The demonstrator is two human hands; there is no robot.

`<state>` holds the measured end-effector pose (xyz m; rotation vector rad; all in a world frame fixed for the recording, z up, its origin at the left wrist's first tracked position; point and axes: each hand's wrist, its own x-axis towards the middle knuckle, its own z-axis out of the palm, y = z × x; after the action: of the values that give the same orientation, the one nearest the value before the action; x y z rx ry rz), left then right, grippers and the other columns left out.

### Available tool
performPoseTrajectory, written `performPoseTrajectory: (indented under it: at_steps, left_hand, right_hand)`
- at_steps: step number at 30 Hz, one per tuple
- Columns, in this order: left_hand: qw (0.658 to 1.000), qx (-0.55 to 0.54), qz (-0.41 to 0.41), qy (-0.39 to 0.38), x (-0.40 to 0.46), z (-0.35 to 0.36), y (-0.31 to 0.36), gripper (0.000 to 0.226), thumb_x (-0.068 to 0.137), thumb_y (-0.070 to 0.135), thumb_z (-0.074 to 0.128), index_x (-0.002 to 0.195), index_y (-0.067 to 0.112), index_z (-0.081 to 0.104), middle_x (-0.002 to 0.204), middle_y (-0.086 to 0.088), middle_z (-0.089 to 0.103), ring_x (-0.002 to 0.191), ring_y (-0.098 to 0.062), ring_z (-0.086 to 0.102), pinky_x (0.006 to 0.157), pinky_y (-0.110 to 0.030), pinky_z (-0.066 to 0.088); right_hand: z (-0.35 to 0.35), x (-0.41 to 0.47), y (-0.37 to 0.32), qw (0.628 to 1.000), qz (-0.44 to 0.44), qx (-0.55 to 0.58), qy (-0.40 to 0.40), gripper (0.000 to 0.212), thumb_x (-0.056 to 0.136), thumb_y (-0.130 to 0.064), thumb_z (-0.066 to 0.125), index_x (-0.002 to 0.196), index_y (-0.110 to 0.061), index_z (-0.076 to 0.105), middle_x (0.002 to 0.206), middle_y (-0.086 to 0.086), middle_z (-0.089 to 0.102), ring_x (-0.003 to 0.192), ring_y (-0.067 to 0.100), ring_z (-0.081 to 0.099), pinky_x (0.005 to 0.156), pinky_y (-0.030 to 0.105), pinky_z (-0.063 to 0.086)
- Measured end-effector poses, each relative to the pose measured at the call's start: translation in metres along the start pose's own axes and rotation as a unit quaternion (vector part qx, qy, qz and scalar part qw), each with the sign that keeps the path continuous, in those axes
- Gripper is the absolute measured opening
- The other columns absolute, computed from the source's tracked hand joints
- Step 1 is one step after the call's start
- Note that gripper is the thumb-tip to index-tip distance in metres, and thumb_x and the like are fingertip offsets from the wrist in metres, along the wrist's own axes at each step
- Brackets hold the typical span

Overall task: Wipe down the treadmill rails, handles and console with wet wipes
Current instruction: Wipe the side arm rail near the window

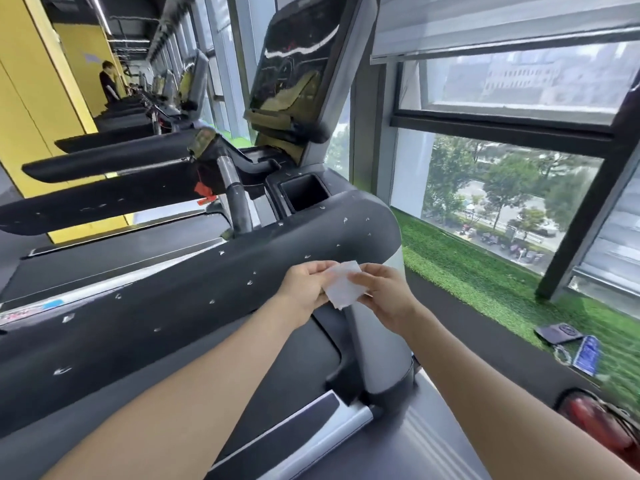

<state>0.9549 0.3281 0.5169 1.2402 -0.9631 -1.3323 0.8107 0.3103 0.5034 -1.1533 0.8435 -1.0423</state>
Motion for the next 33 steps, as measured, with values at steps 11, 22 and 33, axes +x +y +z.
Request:
performPoseTrajectory:
  at_steps: [11, 22, 33]
  left_hand:
    - [0.993, 0.088, 0.033, -0.073, 0.044, 0.009, 0.014, 0.016, 0.093, -0.001, 0.053, 0.09, 0.012, 0.064, 0.09, -0.004, 0.065, 0.084, -0.02, 0.061, 0.082, -0.036, 0.054]
    - [0.657, 0.701, 0.276, -0.022, 0.123, -0.018, 0.042, 0.036, 0.093, 0.004, 0.044, 0.124, 0.019, 0.054, 0.133, 0.01, 0.045, 0.126, -0.015, 0.04, 0.099, -0.034, 0.038]
    - [0.563, 0.75, 0.337, -0.087, 0.179, -0.054, 0.043, 0.048, 0.098, 0.012, 0.043, 0.145, 0.019, 0.037, 0.153, 0.008, 0.029, 0.14, -0.01, 0.029, 0.104, -0.04, 0.043]
  right_hand:
    - [-0.011, 0.015, 0.003, 0.995, 0.0, -0.023, 0.099, 0.004, 0.089, -0.004, 0.062, 0.092, -0.007, 0.062, 0.088, 0.008, 0.065, 0.08, 0.018, 0.062, 0.079, 0.032, 0.051]
    - [-0.052, 0.143, 0.022, 0.889, -0.031, -0.232, 0.394, 0.023, 0.084, -0.007, 0.047, 0.089, -0.009, 0.069, 0.077, 0.004, 0.064, 0.072, 0.025, 0.056, 0.065, 0.031, 0.045]
    - [0.028, 0.181, 0.054, 0.892, -0.189, -0.304, 0.277, 0.034, 0.095, -0.01, 0.044, 0.127, -0.002, 0.054, 0.15, 0.001, 0.036, 0.115, 0.011, 0.04, 0.088, 0.002, 0.026]
